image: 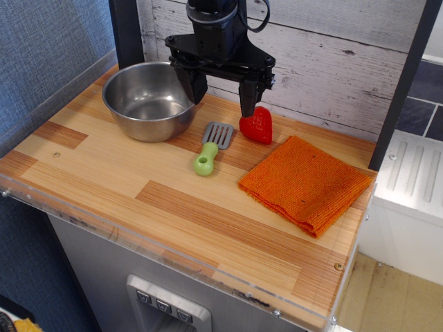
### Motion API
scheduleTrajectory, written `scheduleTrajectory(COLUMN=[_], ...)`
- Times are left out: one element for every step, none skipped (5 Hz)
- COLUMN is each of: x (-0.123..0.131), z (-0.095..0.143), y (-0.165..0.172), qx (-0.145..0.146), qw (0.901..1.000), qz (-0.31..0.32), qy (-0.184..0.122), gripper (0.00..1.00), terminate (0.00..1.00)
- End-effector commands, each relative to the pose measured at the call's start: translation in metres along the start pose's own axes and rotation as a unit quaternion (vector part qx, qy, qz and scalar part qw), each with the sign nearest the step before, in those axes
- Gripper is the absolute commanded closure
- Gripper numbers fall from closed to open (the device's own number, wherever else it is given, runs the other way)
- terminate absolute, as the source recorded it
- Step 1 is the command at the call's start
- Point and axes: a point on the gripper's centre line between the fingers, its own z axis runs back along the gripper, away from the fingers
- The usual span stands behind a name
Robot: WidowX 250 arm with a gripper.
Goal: Place the orange cloth on the far edge of the table.
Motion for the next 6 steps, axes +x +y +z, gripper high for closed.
scheduleTrajectory(x=[0.000, -0.002, -0.005, -0.006, -0.006, 0.000], z=[0.000, -0.012, -0.019, -0.029, -0.044, -0.059], y=[0.000, -0.026, -0.050, -0.071, -0.081, -0.089], qx=[0.000, 0.000, -0.008, -0.016, -0.008, -0.006], qw=[1.0000, 0.9999, 0.9994, 0.9983, 0.9974, 0.9959], qz=[0.000, -0.014, -0.033, -0.055, -0.066, -0.081], qy=[0.000, 0.004, 0.006, 0.012, 0.028, 0.038], gripper=[0.00, 0.00, 0.00, 0.00, 0.00, 0.00], terminate=[0.00, 0.00, 0.00, 0.00, 0.00, 0.00])
